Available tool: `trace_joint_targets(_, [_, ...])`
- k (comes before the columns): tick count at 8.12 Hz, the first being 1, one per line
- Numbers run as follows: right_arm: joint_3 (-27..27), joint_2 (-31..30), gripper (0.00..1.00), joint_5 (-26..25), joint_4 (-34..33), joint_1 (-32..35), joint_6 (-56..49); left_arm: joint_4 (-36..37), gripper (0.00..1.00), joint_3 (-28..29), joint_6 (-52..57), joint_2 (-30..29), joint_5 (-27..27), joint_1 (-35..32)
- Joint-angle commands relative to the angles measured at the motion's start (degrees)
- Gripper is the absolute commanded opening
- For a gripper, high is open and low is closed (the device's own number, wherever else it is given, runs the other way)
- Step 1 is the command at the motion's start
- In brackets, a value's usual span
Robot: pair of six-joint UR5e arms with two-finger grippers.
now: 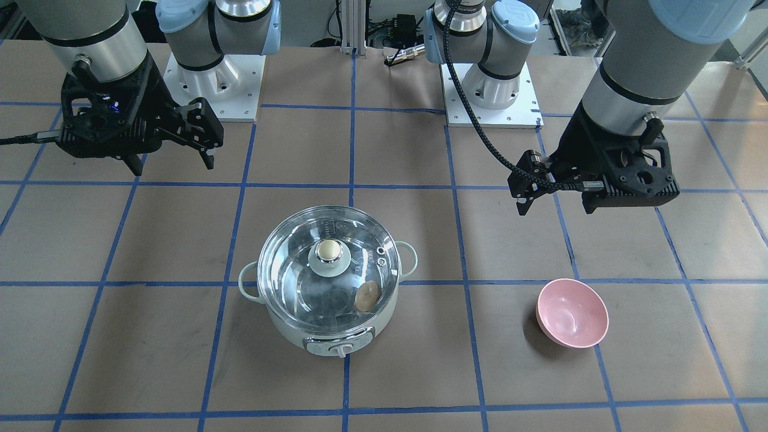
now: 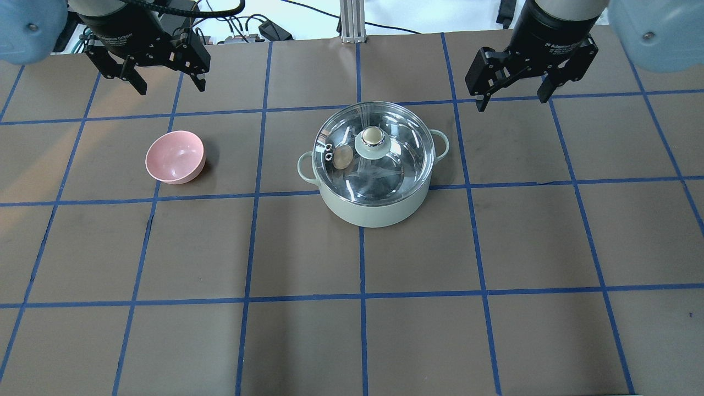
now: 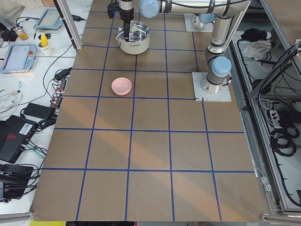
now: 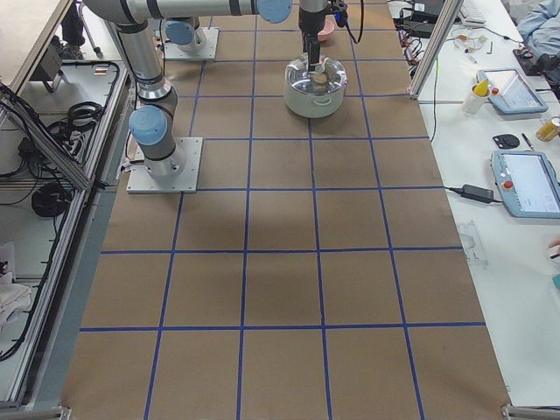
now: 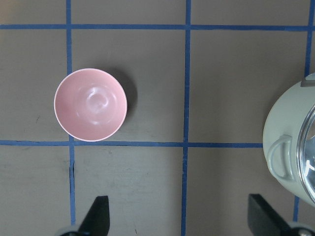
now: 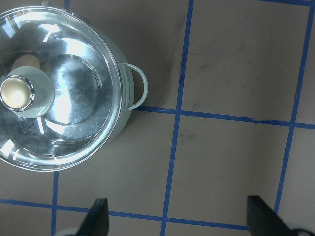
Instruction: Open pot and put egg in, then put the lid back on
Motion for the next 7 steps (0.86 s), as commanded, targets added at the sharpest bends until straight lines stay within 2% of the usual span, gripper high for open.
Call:
trace_joint_targets(1, [-0.1,0.0,1.00,0.0,-0.1,0.0,-0.1,0.0,1.00,0.0,0.0,0.1,0.0,0.0])
trace_joint_targets(7, [0.0,0.2,1.00,-0.3,0.0,0.0,0.8,0.0,1.00,-0.1,0.0,0.3,0.0,0.0])
